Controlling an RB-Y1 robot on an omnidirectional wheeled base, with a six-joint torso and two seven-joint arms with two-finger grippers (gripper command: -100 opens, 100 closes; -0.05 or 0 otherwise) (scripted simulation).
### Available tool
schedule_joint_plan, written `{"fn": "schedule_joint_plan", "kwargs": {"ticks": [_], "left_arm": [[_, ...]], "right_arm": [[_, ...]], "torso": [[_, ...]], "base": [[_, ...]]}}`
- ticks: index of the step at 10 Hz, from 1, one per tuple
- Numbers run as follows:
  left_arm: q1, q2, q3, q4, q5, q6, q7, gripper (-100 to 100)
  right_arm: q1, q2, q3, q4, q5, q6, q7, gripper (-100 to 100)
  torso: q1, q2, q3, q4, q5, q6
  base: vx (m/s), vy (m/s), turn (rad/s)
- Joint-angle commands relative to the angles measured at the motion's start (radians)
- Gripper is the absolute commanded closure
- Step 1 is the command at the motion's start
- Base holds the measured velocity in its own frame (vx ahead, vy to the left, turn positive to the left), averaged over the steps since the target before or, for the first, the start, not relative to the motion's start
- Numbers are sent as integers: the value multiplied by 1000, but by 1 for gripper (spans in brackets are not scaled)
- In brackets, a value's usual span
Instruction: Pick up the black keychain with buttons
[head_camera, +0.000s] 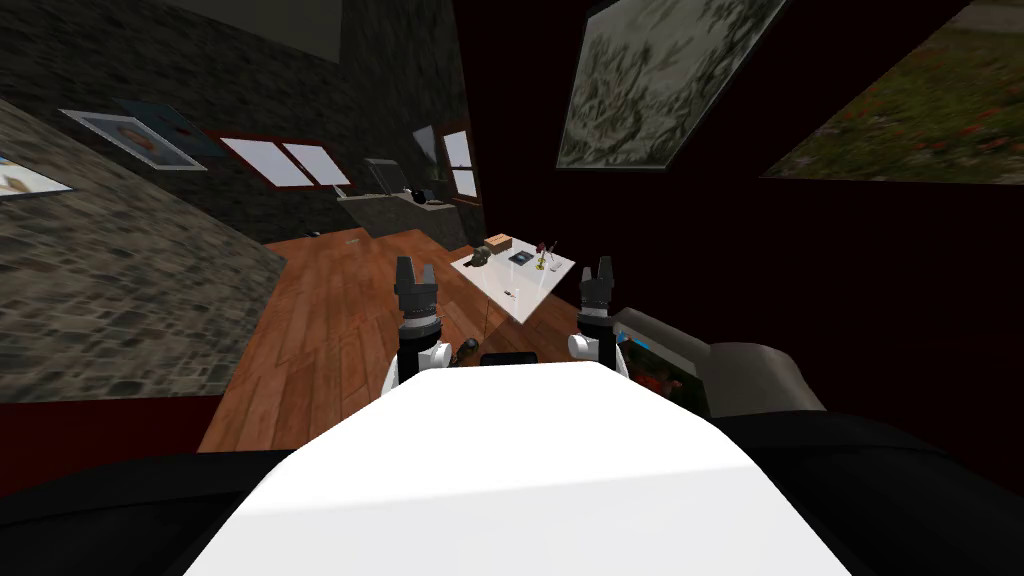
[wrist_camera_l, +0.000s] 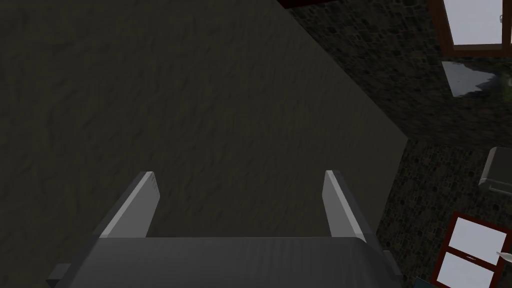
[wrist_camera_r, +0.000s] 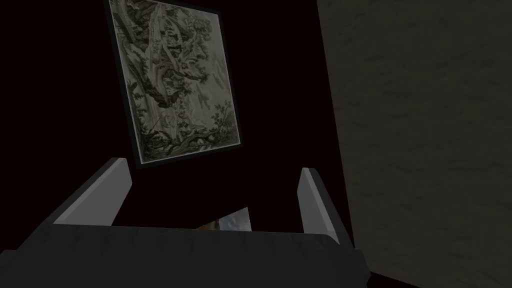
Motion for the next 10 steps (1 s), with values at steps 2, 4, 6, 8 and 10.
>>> {"fn": "schedule_joint_plan", "kwargs": {"ticks": [2,4,6,8,10], "left_arm": [[0,0,0,0,0,0,0,0],[0,0,0,0,0,0,0,0],[0,0,0,0,0,0,0,0],[0,0,0,0,0,0,0,0],[0,0,0,0,0,0,0,0]], "right_arm": [[6,-62,17,47,-8,-22,0,-100],[11,-112,35,99,-14,-43,2,-100],[18,-173,60,167,-19,-67,7,-100],[21,-208,74,209,-20,-80,11,-100],[29,-281,107,282,-21,-106,21,-100]], "torso": [[2,1,0,0,0,0],[5,2,1,0,1,0],[7,0,0,0,2,0],[8,0,0,0,2,0],[5,-1,-1,0,1,0]], "base": [[-22,56,142],[-22,94,156],[-7,115,191],[19,99,138],[42,93,221]]}}
